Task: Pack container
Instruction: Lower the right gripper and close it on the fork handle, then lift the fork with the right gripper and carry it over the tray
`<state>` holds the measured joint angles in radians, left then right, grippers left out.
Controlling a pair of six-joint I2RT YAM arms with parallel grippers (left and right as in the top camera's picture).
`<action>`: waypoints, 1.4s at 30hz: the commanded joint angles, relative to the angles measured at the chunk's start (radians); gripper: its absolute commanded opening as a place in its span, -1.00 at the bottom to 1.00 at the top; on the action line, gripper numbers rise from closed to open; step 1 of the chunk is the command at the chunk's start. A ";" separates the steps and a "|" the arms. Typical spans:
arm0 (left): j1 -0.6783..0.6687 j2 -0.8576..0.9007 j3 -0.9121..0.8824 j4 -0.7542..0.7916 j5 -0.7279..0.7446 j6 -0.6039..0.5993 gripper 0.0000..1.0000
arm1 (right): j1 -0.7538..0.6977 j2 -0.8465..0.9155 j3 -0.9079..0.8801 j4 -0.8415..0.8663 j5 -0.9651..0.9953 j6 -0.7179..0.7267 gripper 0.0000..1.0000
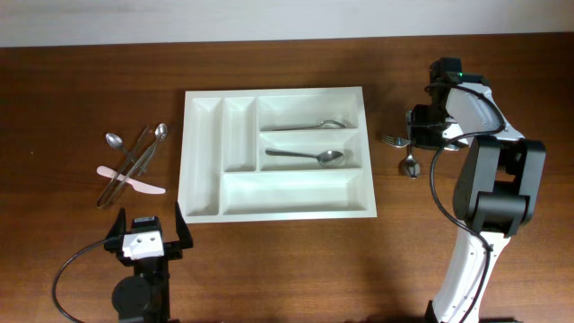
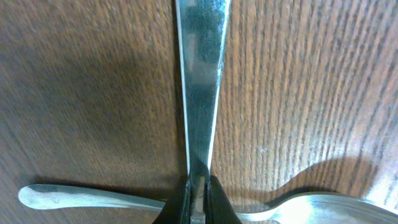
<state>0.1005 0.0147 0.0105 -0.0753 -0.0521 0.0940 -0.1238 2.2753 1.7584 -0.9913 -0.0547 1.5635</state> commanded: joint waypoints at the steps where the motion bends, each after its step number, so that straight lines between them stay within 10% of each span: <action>1: 0.005 -0.009 -0.002 -0.005 0.011 0.010 0.99 | 0.003 0.023 -0.008 -0.007 -0.019 -0.048 -0.92; 21: 0.005 -0.009 -0.002 -0.005 0.011 0.010 0.99 | -0.019 0.022 0.023 0.005 0.084 -0.515 -0.92; 42: 0.005 -0.009 -0.002 -0.005 0.011 0.010 0.99 | 0.016 0.018 0.486 -0.114 -0.069 -0.985 -0.92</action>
<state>0.1005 0.0147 0.0105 -0.0753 -0.0521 0.0940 -0.1318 2.2940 2.1899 -1.0832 -0.0891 0.6724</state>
